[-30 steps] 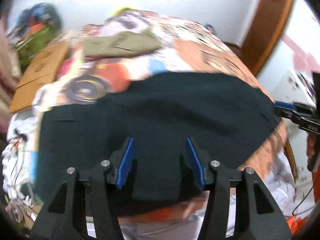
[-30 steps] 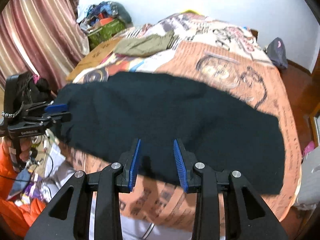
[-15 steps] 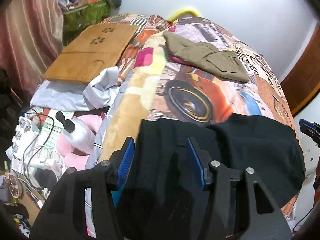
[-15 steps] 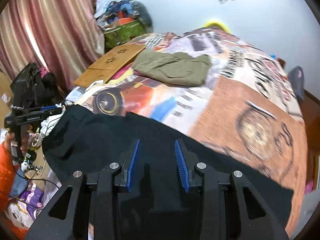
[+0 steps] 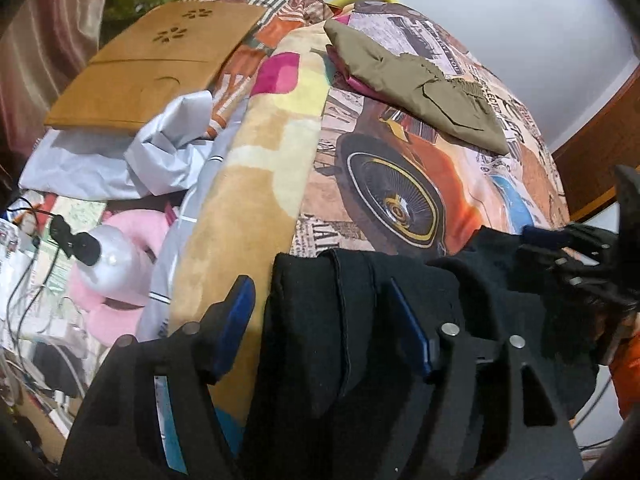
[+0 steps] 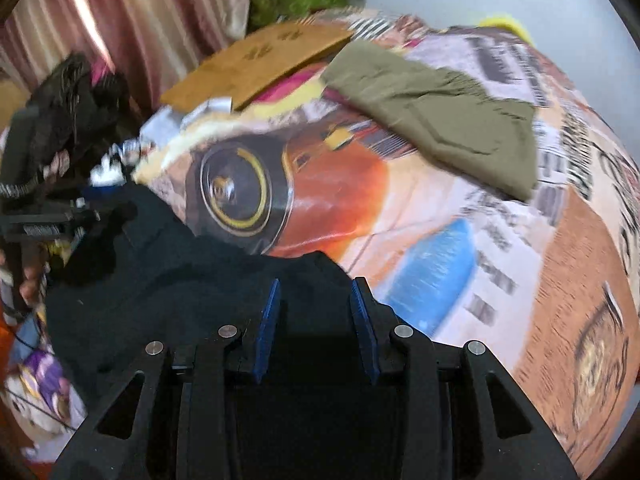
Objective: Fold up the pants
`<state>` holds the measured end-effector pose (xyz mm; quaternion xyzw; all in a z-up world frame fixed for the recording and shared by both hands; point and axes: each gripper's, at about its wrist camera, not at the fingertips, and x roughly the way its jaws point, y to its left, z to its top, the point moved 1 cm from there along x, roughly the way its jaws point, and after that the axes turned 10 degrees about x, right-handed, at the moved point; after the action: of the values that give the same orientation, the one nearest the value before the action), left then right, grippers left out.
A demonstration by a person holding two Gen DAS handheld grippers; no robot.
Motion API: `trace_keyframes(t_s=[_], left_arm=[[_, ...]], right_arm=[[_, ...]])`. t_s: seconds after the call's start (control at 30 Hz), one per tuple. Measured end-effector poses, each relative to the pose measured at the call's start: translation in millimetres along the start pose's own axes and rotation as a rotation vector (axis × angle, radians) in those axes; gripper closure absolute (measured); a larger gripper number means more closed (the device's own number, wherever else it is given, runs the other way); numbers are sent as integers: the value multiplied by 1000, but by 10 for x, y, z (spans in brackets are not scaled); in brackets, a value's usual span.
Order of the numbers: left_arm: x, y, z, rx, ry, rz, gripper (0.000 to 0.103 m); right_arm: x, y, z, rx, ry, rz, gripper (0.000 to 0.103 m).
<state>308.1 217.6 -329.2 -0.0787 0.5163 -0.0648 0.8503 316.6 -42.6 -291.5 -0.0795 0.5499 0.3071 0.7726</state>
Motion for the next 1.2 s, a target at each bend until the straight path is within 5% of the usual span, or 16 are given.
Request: trace_keyframes(t_s=[0.4, 0.47, 0.57, 0.63, 0.97, 1.2], left_arm=[[-118, -147, -45, 106, -60, -40, 65], [-76, -109, -35, 84, -49, -52, 67], [-101, -117, -15, 73, -55, -47, 74], [-169, -157, -20, 86, -74, -37, 91], [-473, -142, 32, 72, -156, 17, 92], [-259, -2, 189, 82, -120, 99, 92]], right_arm=[[337, 84, 137, -79, 153, 44, 70], [369, 109, 132, -92, 151, 30, 74], [387, 123, 132, -94, 124, -4, 92], [326, 129, 128, -95, 91, 6, 95], [-220, 268, 149, -161, -147, -37, 99], [101, 14, 331, -132, -110, -116, 99]])
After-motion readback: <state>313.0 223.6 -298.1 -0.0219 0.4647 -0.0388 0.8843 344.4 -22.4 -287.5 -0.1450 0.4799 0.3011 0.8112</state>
